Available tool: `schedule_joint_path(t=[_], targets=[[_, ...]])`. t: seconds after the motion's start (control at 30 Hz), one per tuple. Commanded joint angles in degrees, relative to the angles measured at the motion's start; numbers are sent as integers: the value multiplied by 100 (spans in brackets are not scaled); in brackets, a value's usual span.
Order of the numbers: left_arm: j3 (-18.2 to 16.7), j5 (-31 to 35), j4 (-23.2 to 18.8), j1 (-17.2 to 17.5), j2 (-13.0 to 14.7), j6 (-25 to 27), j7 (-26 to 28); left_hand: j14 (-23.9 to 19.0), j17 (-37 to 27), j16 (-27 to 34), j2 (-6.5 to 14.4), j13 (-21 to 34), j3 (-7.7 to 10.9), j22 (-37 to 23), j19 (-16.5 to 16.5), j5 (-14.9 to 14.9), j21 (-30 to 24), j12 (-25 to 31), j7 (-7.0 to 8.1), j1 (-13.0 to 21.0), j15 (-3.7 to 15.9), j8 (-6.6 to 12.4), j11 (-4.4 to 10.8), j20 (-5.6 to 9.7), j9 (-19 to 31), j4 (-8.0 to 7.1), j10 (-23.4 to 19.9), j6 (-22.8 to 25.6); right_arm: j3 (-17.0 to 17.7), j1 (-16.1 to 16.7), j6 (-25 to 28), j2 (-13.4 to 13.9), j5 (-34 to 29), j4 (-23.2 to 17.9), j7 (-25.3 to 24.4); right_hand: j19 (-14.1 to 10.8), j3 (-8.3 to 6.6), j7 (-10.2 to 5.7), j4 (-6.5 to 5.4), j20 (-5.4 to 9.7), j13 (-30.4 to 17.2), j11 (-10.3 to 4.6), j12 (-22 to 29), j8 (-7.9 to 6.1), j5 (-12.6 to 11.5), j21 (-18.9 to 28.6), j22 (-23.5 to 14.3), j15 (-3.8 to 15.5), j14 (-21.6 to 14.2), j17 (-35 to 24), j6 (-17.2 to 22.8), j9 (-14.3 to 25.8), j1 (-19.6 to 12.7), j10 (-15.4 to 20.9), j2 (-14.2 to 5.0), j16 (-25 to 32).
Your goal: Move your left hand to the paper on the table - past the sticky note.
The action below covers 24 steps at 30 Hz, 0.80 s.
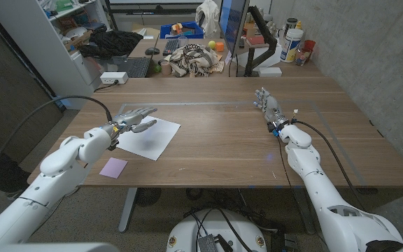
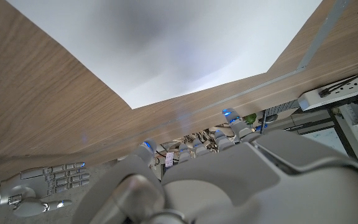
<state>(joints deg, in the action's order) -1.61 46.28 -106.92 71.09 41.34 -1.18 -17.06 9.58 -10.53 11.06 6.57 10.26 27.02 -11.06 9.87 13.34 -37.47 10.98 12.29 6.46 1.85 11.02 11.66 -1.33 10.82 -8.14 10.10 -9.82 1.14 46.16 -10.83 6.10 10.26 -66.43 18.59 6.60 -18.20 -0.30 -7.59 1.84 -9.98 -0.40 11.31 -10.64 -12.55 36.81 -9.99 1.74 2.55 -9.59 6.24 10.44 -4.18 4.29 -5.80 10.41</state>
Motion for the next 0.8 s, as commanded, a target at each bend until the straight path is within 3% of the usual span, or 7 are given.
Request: schedule_joint_path(t=[0.03,0.8], targets=[[41,125,-33,37,59,84,-67,800,-19,20,70,28,39,-21,1710,0,4,9,47,66,323,-5,22,2,8,-13,237,-327,-13,6,6,-1,-21,3,2,-14,-16,-10,-39,442,-29,-27,24,-29,-38,-27,-33,46,-27,-20,30,16,-2,13,-214,1],[148,320,15,-1,148,268,-187,821,-23,15,102,34,66,-24,1733,-2,18,47,47,80,330,3,-23,-22,12,-26,134,-364,-33,-19,34,-25,-65,40,-36,-29,-24,-9,-40,445,-29,-27,25,-25,-44,-61,-34,52,-29,-20,24,17,2,14,-206,-2]])
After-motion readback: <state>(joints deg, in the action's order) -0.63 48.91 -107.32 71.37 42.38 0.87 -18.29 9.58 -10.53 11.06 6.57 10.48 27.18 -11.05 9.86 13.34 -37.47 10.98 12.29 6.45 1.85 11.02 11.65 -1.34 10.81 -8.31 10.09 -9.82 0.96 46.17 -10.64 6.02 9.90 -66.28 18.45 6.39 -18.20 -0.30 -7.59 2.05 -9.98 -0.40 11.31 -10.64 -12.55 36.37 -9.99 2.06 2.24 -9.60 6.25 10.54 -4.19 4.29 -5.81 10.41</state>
